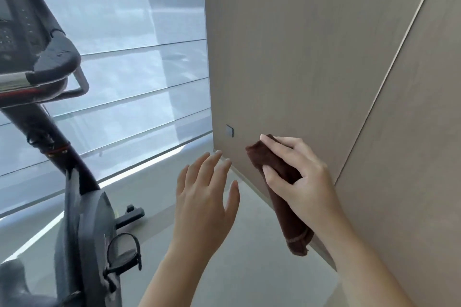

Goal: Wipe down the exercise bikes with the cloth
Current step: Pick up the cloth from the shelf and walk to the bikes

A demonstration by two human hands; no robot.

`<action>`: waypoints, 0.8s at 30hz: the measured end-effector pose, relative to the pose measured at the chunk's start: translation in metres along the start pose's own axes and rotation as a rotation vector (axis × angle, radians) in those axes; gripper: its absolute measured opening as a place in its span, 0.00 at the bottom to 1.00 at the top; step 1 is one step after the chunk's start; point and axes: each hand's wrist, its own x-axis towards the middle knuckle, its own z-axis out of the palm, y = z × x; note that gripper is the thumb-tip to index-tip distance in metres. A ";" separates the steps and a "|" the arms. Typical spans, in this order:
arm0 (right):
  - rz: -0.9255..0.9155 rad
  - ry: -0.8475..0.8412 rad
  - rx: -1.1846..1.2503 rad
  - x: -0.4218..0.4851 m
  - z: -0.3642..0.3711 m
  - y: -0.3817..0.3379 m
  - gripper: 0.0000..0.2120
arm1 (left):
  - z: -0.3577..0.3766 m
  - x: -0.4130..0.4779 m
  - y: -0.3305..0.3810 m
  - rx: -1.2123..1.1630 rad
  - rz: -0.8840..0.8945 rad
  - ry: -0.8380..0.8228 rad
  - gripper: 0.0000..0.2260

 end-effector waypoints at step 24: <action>-0.180 -0.334 0.348 0.347 0.337 0.053 0.21 | 0.025 0.242 -0.344 0.355 -0.236 0.190 0.17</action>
